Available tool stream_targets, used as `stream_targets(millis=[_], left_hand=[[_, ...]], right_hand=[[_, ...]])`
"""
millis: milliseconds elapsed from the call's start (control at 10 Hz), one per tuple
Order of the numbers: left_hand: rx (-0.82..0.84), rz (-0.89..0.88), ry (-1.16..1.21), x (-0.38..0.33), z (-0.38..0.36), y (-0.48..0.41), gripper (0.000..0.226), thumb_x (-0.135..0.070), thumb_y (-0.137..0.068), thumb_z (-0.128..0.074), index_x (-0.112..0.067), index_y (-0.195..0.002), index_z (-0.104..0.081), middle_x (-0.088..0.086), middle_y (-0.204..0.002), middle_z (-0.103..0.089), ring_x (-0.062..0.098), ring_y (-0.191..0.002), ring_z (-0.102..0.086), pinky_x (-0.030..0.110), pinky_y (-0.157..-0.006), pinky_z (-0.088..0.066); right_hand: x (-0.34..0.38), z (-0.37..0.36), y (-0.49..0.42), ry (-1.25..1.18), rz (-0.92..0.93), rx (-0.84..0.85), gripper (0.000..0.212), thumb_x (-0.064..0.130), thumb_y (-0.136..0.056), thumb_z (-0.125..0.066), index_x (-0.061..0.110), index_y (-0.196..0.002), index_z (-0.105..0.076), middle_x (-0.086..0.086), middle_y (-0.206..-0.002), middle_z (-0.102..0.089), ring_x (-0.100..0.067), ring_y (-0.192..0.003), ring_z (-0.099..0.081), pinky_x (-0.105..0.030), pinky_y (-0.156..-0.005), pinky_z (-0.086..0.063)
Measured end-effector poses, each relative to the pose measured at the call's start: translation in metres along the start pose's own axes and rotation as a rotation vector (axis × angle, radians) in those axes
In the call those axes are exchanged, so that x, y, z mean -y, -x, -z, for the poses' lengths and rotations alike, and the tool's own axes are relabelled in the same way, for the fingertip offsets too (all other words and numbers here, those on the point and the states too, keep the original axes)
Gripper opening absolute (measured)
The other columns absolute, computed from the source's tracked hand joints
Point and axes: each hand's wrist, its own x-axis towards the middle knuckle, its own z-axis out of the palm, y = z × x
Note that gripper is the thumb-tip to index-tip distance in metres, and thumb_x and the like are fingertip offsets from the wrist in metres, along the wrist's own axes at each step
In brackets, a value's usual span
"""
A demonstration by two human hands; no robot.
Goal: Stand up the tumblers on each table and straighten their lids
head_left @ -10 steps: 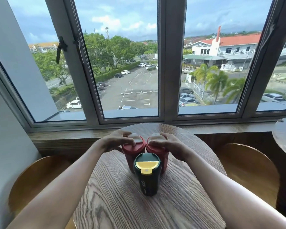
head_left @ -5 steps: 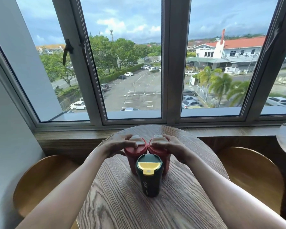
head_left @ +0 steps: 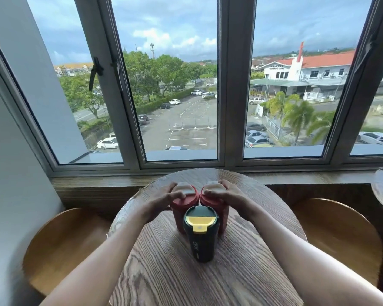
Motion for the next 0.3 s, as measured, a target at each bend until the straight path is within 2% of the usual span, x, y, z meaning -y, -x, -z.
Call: stream_targets(millis=[100, 200, 300], left_hand=[[-0.084, -0.049, -0.099, -0.004, -0.003, 0.007, 0.044, -0.037, -0.095, -0.059, -0.016, -0.133, -0.051, 0.007, -0.127, -0.058, 0.018, -0.103, -0.059, 0.024, -0.081, -0.05], [-0.324, -0.174, -0.324, -0.004, -0.004, 0.01, 0.043, -0.044, -0.101, -0.042, -0.014, -0.128, -0.057, 0.011, -0.125, -0.064, 0.02, -0.103, -0.058, 0.019, -0.072, -0.042], [-0.539, -0.267, -0.414, 0.011, -0.001, 0.017, 0.037, -0.041, -0.1, -0.047, -0.014, -0.117, -0.066, 0.01, -0.117, -0.071, 0.02, -0.098, -0.063, 0.028, -0.077, -0.041]], right_hand=[[0.001, 0.0, 0.001, 0.107, 0.01, -0.027, 0.075, 0.054, -0.054, -0.083, 0.015, -0.114, -0.059, -0.004, -0.106, -0.069, -0.017, -0.096, -0.067, -0.031, -0.083, -0.056], [-0.002, 0.002, -0.003, 0.186, 0.082, -0.158, 0.059, 0.054, -0.071, -0.075, 0.02, -0.116, -0.058, -0.001, -0.108, -0.066, -0.019, -0.1, -0.064, -0.037, -0.091, -0.054], [-0.011, 0.013, 0.007, 0.161, 0.167, -0.397, 0.03, 0.041, -0.091, -0.06, 0.017, -0.109, -0.064, -0.009, -0.106, -0.069, -0.027, -0.1, -0.065, -0.048, -0.09, -0.053]])
